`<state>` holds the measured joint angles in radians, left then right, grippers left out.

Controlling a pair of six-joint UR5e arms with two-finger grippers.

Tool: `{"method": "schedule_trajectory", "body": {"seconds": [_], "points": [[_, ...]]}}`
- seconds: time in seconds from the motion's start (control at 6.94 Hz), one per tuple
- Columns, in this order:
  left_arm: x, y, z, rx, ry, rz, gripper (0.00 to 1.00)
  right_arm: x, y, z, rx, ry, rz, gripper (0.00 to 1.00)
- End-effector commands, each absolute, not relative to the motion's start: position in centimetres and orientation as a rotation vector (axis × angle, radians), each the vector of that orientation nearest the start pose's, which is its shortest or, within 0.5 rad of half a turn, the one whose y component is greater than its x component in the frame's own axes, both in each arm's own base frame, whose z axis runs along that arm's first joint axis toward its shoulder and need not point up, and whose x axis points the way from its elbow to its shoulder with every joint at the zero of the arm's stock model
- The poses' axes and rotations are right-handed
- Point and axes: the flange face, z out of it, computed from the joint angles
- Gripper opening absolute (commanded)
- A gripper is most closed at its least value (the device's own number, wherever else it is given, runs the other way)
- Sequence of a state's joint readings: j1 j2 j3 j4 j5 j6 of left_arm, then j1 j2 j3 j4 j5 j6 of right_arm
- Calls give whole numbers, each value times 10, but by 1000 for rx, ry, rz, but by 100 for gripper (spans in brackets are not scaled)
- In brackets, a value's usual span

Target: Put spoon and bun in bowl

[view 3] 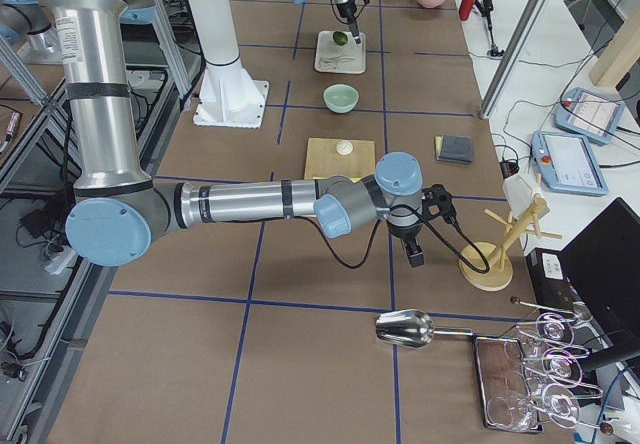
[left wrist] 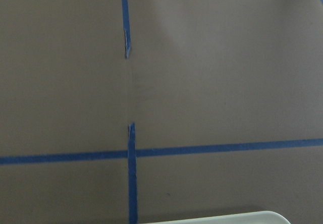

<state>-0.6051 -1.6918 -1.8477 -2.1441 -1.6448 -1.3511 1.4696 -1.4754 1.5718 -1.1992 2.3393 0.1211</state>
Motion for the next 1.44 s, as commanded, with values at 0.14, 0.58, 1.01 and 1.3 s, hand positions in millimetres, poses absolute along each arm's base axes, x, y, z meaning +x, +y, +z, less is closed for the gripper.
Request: {"method": "schedule_trajectory", "body": {"seconds": [0.14, 0.58, 1.01, 1.3], "points": [[436, -385, 417, 245, 863, -423, 65, 8, -556, 567, 356, -799, -160, 100], [444, -379, 415, 244, 864, -411, 53, 9, -555, 568, 357, -798, -159, 100], [443, -380, 414, 244, 868, -415, 8, 9, -554, 568, 357, -798, -159, 100], [439, -379, 399, 250, 898, -416, 2, 9, -554, 568, 357, -800, -159, 100]]}}
